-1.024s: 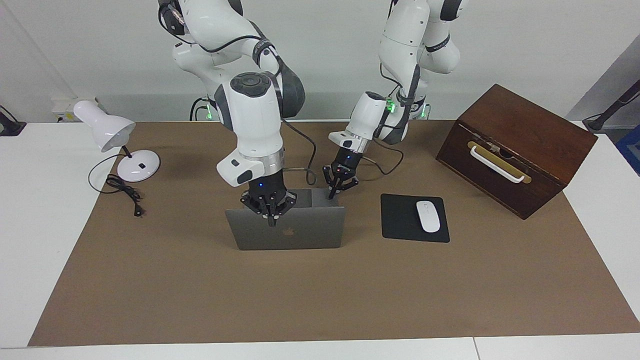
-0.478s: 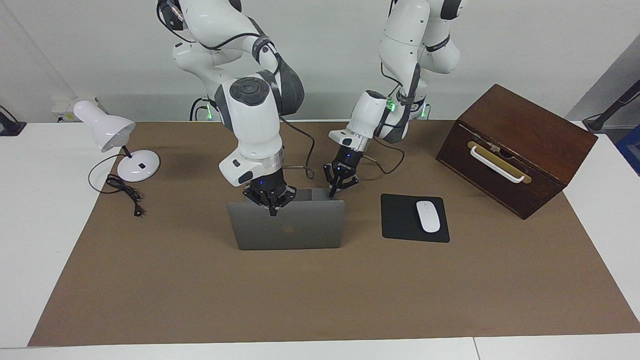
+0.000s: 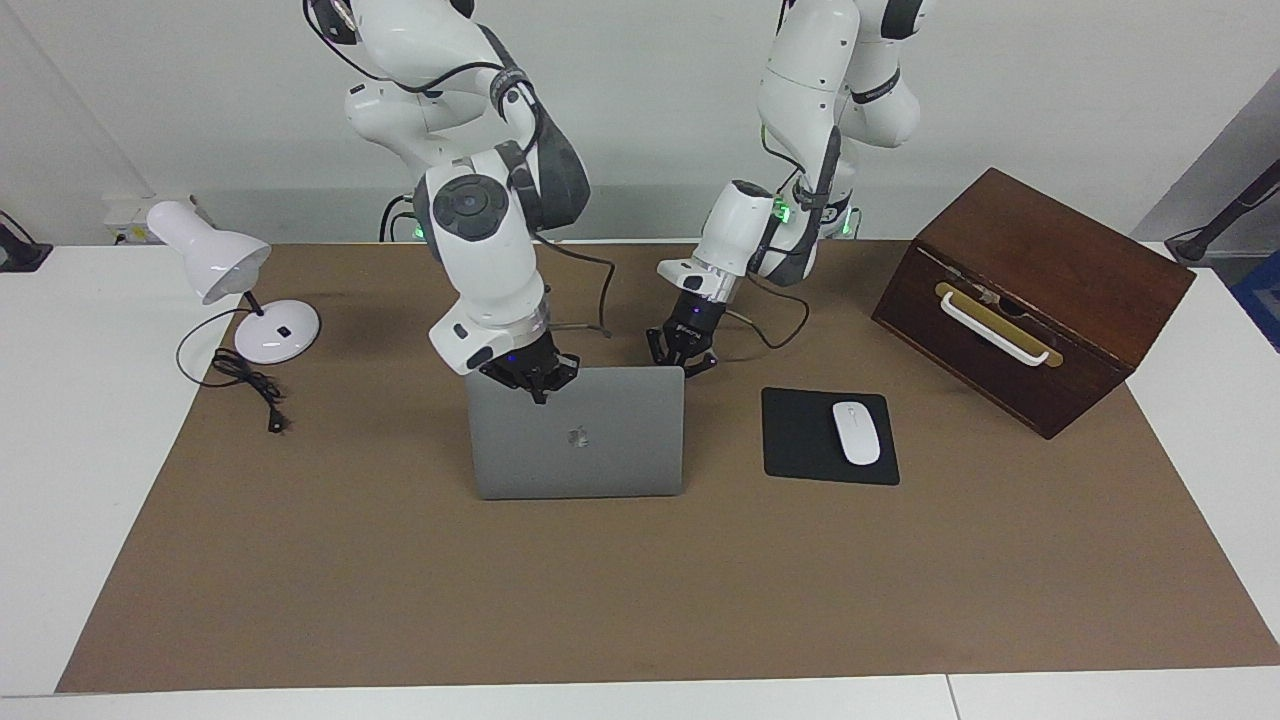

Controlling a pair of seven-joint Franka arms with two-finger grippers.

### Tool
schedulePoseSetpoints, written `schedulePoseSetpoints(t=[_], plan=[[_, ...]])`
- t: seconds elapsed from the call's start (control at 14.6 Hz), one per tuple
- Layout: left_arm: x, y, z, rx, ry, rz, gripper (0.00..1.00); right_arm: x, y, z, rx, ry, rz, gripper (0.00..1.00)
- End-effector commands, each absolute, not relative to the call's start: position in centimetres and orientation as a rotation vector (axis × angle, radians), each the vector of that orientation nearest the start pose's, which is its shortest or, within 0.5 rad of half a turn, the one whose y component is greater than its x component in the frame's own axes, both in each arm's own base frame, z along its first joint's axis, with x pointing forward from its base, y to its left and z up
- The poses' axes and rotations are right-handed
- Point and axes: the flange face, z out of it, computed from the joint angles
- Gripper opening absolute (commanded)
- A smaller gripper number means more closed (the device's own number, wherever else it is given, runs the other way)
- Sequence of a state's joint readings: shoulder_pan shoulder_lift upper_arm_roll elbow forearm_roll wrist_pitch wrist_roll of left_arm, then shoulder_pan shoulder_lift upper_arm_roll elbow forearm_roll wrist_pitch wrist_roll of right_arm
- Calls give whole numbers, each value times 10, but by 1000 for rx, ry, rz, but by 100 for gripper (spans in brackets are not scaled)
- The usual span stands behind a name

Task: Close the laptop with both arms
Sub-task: 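Press the lid fully shut with the right gripper while the left gripper holds the base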

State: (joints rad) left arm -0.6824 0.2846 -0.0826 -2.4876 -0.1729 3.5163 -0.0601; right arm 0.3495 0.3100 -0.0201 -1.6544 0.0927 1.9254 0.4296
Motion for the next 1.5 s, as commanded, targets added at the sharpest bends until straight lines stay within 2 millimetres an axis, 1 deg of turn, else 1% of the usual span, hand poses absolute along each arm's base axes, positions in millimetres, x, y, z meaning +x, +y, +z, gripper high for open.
schedulePoseSetpoints(t=[0.0, 0.14, 0.41, 0.75, 0.89, 1.02, 1.23, 1.43], plan=[[368, -329, 237, -3141, 854, -1001, 0, 585, 206, 397, -3058, 185, 129, 0], [368, -329, 237, -3140, 856, -1001, 0, 583, 206, 385, -3057, 188, 117, 0], [368, -329, 236, -3141, 854, -999, 0, 584, 204, 376, -3057, 187, 107, 0], [368, -329, 236, -3143, 847, -998, 0, 583, 206, 351, -3055, 191, 76, 0], [368, -329, 236, -3146, 842, -998, 0, 584, 207, 344, -3055, 188, 69, 0], [368, -329, 236, -3147, 840, -998, 0, 585, 207, 343, -3053, 189, 58, 0], [368, -329, 236, -3147, 840, -998, 0, 585, 208, 332, -3057, 189, 73, 0], [369, -328, 236, -3148, 835, -998, 0, 585, 207, 330, -3055, 191, 61, 0]])
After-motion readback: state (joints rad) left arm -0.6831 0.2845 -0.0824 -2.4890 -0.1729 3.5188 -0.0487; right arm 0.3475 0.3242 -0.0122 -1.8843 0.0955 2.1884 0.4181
